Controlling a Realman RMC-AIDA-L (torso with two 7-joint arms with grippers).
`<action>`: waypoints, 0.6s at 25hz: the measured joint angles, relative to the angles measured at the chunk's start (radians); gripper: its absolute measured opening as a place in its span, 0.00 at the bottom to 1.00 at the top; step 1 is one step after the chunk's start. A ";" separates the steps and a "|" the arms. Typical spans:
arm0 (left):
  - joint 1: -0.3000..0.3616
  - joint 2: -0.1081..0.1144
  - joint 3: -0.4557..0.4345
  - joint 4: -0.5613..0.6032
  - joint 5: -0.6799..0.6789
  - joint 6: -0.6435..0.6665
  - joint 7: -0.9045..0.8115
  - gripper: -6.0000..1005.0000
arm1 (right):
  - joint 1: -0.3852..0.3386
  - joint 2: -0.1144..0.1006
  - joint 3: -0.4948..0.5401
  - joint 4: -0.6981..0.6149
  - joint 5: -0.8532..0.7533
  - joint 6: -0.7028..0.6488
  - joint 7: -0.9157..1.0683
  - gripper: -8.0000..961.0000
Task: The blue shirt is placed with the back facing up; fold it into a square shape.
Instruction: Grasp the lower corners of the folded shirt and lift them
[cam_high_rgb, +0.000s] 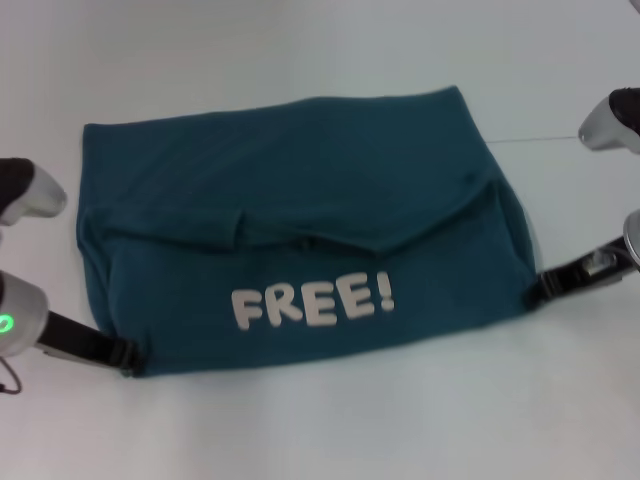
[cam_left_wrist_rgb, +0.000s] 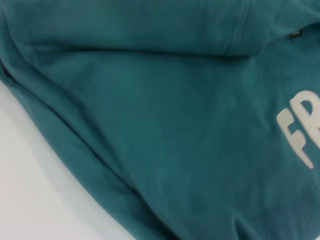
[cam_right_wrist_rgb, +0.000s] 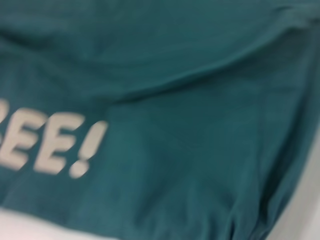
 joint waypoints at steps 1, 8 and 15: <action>0.000 0.000 0.000 0.000 0.000 0.000 0.000 0.06 | 0.000 0.000 0.000 0.000 0.000 0.000 0.000 0.12; -0.024 0.053 -0.071 0.015 0.009 0.248 0.055 0.06 | 0.004 0.029 -0.054 -0.073 0.006 -0.355 -0.096 0.12; -0.020 0.075 -0.084 0.015 0.103 0.421 0.085 0.06 | -0.009 0.033 -0.124 -0.078 0.078 -0.519 -0.122 0.12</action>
